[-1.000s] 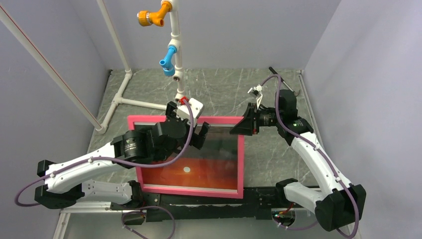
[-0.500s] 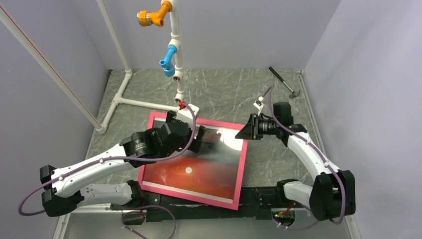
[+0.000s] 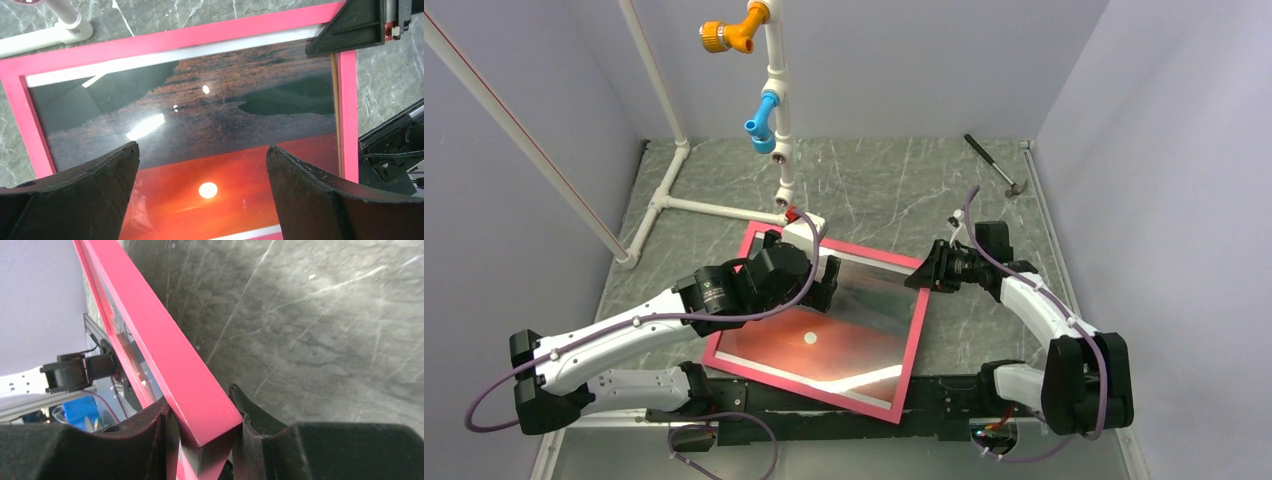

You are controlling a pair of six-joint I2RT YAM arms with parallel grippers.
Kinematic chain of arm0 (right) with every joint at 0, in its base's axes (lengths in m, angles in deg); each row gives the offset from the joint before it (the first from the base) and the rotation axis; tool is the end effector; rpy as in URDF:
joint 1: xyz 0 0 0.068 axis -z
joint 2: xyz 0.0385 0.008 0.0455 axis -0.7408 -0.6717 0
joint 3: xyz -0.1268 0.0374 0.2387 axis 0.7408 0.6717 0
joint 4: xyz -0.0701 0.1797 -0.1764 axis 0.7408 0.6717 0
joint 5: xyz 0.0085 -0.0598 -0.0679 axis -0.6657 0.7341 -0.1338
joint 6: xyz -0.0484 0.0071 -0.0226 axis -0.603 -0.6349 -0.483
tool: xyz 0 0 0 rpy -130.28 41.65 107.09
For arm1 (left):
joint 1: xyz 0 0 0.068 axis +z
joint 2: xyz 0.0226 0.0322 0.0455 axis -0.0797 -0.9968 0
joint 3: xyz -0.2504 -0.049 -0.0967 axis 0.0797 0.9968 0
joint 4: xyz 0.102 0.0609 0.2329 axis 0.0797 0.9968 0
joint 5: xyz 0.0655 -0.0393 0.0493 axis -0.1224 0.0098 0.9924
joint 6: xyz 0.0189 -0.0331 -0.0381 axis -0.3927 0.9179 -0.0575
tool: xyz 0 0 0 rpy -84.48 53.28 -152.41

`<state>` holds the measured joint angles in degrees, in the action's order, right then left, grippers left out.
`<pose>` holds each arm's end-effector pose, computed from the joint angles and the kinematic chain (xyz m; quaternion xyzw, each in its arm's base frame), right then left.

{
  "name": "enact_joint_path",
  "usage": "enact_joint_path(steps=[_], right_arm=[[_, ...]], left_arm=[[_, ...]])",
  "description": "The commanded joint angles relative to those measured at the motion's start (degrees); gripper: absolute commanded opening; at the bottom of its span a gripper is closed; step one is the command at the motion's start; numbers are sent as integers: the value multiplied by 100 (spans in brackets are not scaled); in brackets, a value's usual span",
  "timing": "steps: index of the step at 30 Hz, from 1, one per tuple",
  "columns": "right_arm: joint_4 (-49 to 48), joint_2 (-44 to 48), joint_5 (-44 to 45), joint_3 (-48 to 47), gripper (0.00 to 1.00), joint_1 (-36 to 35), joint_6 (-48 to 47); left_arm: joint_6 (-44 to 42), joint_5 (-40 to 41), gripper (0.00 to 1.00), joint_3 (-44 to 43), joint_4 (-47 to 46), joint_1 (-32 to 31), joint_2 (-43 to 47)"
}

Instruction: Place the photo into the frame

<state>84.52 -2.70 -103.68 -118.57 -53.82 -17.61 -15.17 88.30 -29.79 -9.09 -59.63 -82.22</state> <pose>0.2151 0.0470 0.1943 0.0086 0.8858 0.4112 0.2149 0.1098 -0.1912 0.3465 0.1751 0.8572 -0.1754 0.4514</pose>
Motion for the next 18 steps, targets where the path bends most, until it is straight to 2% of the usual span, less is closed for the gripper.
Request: enact_joint_path(steps=[1,3,6,10,13,17,18], right_arm=[[-1260,-173,1939,-101,13,254,-502],[-1278,-372,1938,-174,16,294,-512],[-1180,-694,1921,-340,27,380,-584],[-1002,-1034,1883,-546,55,514,-642],[-934,-1034,2016,-579,66,541,-645],[-819,-766,2211,-579,77,545,-746],[-780,-694,2237,-595,82,543,-777]], left_arm=[[284,-186,99,142,-161,21,-30],[429,-228,99,273,-180,22,-27],[710,-261,99,555,-261,22,23],[1119,-387,99,925,-345,22,56],[1417,-523,99,1156,-393,22,25],[1899,-640,99,1383,-347,22,-33],[2055,-658,99,1457,-335,22,-37]])
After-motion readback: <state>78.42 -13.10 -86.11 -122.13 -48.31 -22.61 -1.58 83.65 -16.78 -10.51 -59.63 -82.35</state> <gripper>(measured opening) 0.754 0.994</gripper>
